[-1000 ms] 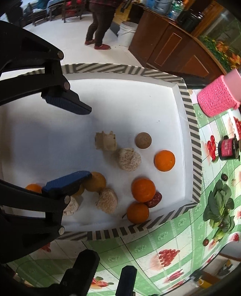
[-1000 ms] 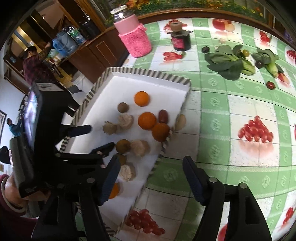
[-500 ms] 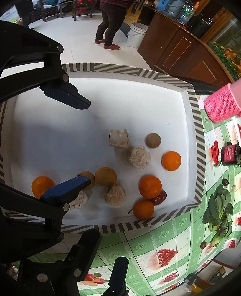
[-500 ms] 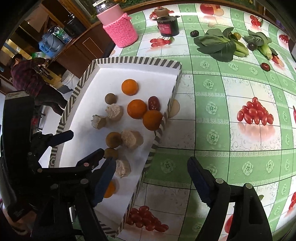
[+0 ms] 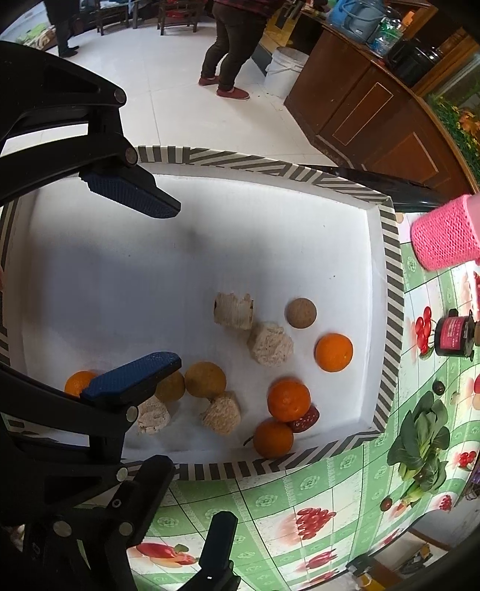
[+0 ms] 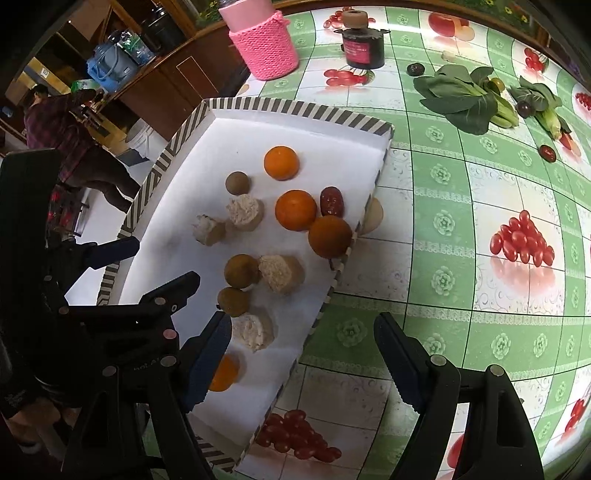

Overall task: Organize fruits
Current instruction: 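Hold both open grippers above the tray and draw them back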

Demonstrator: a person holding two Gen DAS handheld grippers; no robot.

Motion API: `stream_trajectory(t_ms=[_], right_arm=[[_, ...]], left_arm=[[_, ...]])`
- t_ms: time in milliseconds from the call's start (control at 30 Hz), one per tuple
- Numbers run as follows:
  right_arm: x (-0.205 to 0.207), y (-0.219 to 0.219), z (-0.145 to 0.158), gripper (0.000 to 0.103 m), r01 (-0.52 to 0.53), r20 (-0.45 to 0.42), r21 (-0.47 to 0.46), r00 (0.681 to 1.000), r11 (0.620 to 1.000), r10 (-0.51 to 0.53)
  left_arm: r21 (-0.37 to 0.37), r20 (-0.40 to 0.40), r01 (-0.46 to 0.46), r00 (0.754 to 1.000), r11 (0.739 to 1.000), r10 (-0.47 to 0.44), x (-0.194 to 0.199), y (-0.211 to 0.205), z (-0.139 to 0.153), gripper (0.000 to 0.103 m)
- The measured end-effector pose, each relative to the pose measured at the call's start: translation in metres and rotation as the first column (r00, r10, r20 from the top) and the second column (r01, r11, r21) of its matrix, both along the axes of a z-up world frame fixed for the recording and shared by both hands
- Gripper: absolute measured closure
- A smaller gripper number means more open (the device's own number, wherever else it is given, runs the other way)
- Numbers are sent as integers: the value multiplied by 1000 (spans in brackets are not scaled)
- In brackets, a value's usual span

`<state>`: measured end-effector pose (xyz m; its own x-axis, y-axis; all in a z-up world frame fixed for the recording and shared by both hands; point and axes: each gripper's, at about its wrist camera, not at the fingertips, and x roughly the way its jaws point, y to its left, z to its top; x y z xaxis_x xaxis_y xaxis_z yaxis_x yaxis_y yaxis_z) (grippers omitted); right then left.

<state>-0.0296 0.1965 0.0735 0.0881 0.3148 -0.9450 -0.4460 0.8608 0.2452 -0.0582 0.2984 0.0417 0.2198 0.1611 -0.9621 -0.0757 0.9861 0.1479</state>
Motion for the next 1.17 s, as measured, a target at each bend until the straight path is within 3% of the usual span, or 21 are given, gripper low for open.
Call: stream_trajectory(t_ms=[500, 1167], right_arm=[[-1, 9, -9, 22, -33, -19, -29, 999, 999, 32], [0, 13, -12, 22, -47, -21, -27, 999, 999, 47]], left_arm=[[-25, -1, -42, 999, 999, 42, 1, 13, -2, 28], [1, 11, -50, 999, 999, 50, -1, 13, -2, 28]])
